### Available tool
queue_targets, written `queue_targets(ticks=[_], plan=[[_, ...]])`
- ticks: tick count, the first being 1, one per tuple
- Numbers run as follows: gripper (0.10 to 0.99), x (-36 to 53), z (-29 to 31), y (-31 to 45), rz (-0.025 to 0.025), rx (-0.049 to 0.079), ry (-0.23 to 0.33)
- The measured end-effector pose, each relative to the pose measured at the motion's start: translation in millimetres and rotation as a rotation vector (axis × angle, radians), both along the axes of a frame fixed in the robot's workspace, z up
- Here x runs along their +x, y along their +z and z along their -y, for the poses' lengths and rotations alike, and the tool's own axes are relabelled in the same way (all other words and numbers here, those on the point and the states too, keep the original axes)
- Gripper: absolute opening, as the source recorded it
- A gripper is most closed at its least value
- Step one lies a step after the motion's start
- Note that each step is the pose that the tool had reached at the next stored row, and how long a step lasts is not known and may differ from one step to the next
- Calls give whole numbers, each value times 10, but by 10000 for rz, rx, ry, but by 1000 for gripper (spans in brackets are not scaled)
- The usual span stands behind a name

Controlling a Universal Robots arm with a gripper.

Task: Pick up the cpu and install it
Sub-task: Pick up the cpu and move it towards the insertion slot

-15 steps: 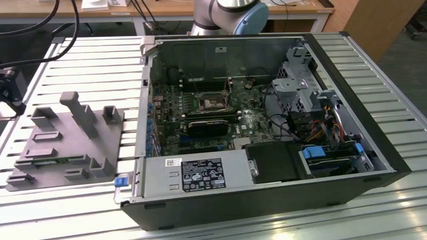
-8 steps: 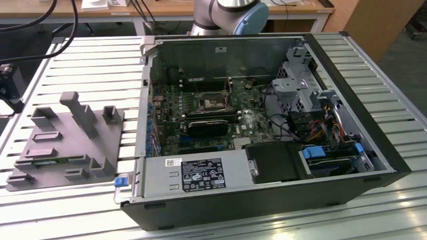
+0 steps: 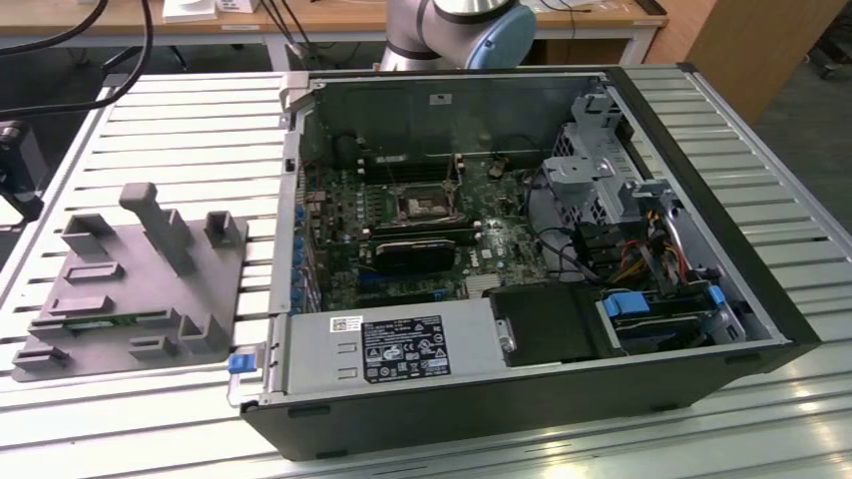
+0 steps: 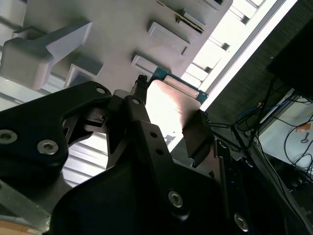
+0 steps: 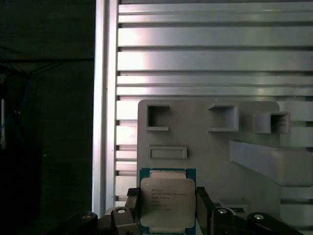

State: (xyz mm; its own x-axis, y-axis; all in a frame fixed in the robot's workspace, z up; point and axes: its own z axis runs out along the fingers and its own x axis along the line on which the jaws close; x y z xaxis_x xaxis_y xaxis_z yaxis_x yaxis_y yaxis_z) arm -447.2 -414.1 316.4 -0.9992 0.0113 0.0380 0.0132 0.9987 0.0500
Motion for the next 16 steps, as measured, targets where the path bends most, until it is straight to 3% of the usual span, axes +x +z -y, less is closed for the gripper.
queue_targets(ticks=[16], plan=[[545, 0, 0, 142, 0, 0, 0]])
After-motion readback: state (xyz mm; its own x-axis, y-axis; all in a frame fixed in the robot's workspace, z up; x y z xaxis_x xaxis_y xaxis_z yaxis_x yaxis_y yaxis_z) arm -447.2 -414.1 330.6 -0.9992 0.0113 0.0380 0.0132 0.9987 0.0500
